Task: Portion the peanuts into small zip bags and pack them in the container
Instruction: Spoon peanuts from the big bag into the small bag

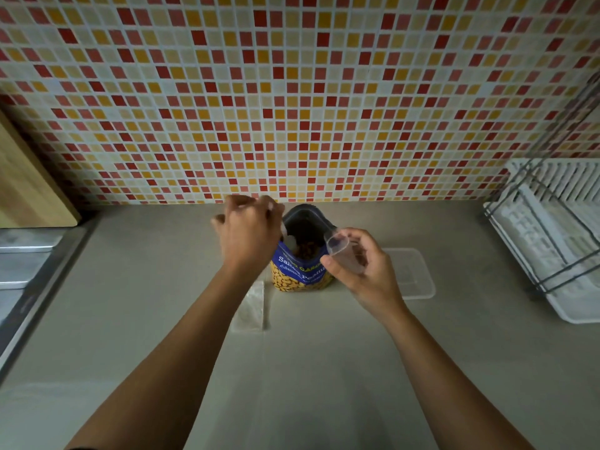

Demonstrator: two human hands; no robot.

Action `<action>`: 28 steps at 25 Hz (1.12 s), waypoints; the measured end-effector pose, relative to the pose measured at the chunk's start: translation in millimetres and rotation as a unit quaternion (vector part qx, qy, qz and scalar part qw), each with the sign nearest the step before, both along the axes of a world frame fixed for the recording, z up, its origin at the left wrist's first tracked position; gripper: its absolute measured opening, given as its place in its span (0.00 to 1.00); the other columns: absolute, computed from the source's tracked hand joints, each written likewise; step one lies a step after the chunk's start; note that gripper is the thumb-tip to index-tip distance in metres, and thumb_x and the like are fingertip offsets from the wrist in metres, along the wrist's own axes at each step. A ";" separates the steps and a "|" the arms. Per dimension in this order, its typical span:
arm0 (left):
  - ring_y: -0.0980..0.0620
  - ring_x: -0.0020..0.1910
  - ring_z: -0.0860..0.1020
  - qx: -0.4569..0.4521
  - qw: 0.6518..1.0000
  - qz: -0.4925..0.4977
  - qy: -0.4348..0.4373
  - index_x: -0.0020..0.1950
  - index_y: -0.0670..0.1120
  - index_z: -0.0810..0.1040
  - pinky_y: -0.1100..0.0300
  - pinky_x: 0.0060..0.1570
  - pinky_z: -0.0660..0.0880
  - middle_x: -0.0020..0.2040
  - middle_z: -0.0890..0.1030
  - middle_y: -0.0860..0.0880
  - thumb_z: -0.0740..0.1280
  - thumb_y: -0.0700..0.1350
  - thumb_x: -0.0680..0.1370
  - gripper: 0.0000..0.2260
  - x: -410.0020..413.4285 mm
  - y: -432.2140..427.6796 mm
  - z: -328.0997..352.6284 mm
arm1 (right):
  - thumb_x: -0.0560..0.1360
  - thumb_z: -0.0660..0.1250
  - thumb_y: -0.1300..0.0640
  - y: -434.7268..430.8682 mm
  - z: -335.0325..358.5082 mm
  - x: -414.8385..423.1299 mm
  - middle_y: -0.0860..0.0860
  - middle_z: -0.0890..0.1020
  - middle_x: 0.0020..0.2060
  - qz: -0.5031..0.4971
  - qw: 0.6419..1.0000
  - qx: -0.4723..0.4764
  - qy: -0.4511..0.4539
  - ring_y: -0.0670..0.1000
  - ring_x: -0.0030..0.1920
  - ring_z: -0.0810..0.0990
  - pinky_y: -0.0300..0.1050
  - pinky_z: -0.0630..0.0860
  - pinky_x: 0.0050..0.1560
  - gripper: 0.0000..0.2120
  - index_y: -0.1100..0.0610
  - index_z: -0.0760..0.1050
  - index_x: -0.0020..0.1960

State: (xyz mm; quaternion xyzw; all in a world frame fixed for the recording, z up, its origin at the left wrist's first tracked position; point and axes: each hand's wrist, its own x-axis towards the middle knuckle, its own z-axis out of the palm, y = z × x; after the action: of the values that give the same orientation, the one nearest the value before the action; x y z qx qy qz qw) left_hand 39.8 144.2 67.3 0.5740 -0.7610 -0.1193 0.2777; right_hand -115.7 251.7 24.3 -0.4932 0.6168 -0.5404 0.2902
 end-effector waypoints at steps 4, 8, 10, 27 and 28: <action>0.51 0.71 0.62 0.108 0.985 -0.038 -0.127 0.55 0.49 0.79 0.41 0.66 0.59 0.59 0.76 0.48 0.59 0.50 0.80 0.12 -27.1 12.4 -8.7 | 0.68 0.74 0.49 -6.0 2.8 0.3 0.38 0.79 0.49 0.009 0.999 0.026 0.030 0.32 0.49 0.75 0.25 0.72 0.43 0.19 0.49 0.73 0.57; 0.45 0.55 0.75 0.204 0.978 0.048 -0.011 0.46 0.48 0.78 0.39 0.63 0.66 0.53 0.77 0.45 0.60 0.51 0.78 0.11 -32.9 -8.1 -20.2 | 0.68 0.73 0.47 -4.0 4.5 -2.0 0.38 0.78 0.50 0.011 0.999 0.037 0.029 0.33 0.50 0.76 0.25 0.72 0.43 0.22 0.52 0.74 0.59; 0.42 0.47 0.78 0.218 0.971 0.064 0.070 0.37 0.50 0.74 0.39 0.57 0.72 0.45 0.80 0.43 0.61 0.52 0.77 0.11 -30.8 -12.5 -18.5 | 0.66 0.71 0.44 -2.6 4.0 -3.4 0.39 0.79 0.52 0.007 0.999 0.041 0.016 0.37 0.51 0.77 0.26 0.73 0.44 0.24 0.51 0.73 0.59; 0.51 0.51 0.75 0.314 0.866 0.093 0.379 0.56 0.41 0.77 0.58 0.46 0.67 0.50 0.78 0.46 0.63 0.46 0.79 0.11 -0.7 -16.5 -0.9 | 0.65 0.72 0.44 2.1 5.9 -4.5 0.39 0.80 0.49 -0.027 0.999 0.012 0.018 0.37 0.48 0.79 0.31 0.75 0.45 0.17 0.43 0.73 0.51; 0.51 0.53 0.75 0.323 0.858 0.101 0.387 0.58 0.42 0.76 0.55 0.49 0.66 0.53 0.79 0.46 0.63 0.47 0.79 0.12 2.3 -17.5 -0.4 | 0.64 0.73 0.44 1.7 5.9 -4.4 0.39 0.81 0.49 -0.045 0.999 0.002 0.015 0.38 0.48 0.79 0.31 0.75 0.45 0.16 0.42 0.73 0.50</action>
State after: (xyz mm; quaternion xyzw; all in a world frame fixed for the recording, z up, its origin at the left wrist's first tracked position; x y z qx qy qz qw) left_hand 42.1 126.7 66.9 0.6126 -0.4488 -0.5424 0.3594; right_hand -120.1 253.4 30.2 -0.4726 0.6436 -0.5442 0.2576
